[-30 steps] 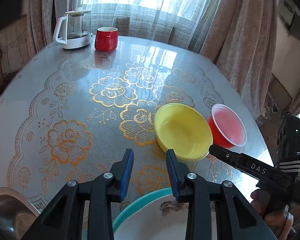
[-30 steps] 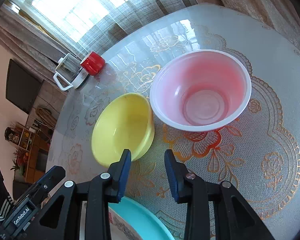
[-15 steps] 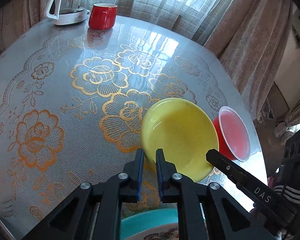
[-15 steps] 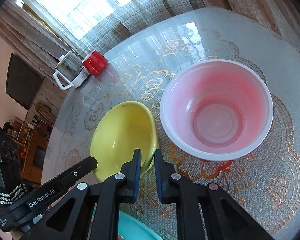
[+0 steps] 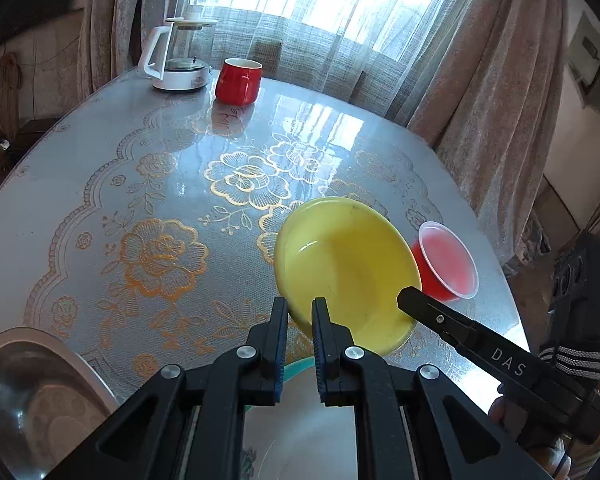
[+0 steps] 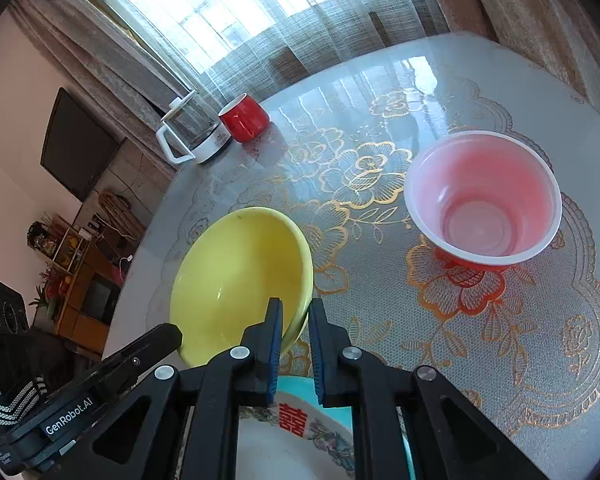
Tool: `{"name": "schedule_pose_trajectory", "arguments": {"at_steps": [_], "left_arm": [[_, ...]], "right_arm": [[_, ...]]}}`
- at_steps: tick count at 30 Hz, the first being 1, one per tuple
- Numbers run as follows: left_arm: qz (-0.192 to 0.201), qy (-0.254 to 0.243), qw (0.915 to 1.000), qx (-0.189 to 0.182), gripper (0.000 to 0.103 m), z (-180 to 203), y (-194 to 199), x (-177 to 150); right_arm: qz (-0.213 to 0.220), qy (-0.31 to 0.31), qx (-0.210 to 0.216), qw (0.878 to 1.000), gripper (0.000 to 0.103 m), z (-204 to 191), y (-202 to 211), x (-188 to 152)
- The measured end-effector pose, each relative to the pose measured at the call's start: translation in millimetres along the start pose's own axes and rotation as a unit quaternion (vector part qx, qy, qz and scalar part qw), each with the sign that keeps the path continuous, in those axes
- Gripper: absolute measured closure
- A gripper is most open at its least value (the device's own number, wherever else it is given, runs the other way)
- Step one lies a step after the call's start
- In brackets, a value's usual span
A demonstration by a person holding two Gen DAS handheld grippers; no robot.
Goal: Organize plates and bowls
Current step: 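Lift the yellow bowl with the left gripper over the steel bowl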
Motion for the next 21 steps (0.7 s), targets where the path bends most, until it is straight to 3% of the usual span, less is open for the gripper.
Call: {"name": "schedule_pose_trajectory", "arguments": {"at_steps": [3, 5, 9, 11, 14, 18, 21], "left_arm": [[0.015, 0.002, 0.9998, -0.014, 0.092, -7.8, 23.7, -7.3], [0.027, -0.002, 0.9996, -0.005, 0.092, -13.9, 37.9, -12.5], [0.031, 0.011, 0.9994, 0.004, 0.092, -31.9, 46.0, -18.8], [0.03, 0.028, 0.9991, 0.002, 0.092, -44.1, 48.3, -19.9], [0.033, 0.03, 0.9986, 0.029, 0.092, -57.3, 47.2, -17.0], [0.024, 0.046, 0.9983, 0.028, 0.091, -70.6, 42.0, -14.1], [0.017, 0.054, 0.9982, 0.019, 0.091, -73.2, 36.5, -11.4]], "right_arm": [[0.0, 0.015, 0.02, 1.0, 0.092, -20.6, 5.9, -7.8], [-0.005, 0.031, 0.035, 0.999, 0.092, -38.7, 6.6, -15.5], [-0.009, 0.078, 0.022, 0.997, 0.092, -69.3, 0.2, -31.9], [-0.023, 0.076, 0.012, 0.997, 0.092, -70.6, -7.0, -38.5], [-0.027, 0.083, 0.001, 0.996, 0.092, -69.8, -11.5, -40.6], [-0.028, 0.067, -0.008, 0.997, 0.092, -60.7, -11.4, -38.1], [-0.024, 0.044, -0.011, 0.999, 0.083, -47.3, -8.1, -31.7]]}}
Point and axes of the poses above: each gripper's, at about its wrist camera, not at the fingertips, and y roughly against the way its jaws point, z to its right, x to its top, the point moved 5 cm from there along -y, roughly the way its jaws point, and after that the axes turned 3 degrees about z, right-handed, at the moved point
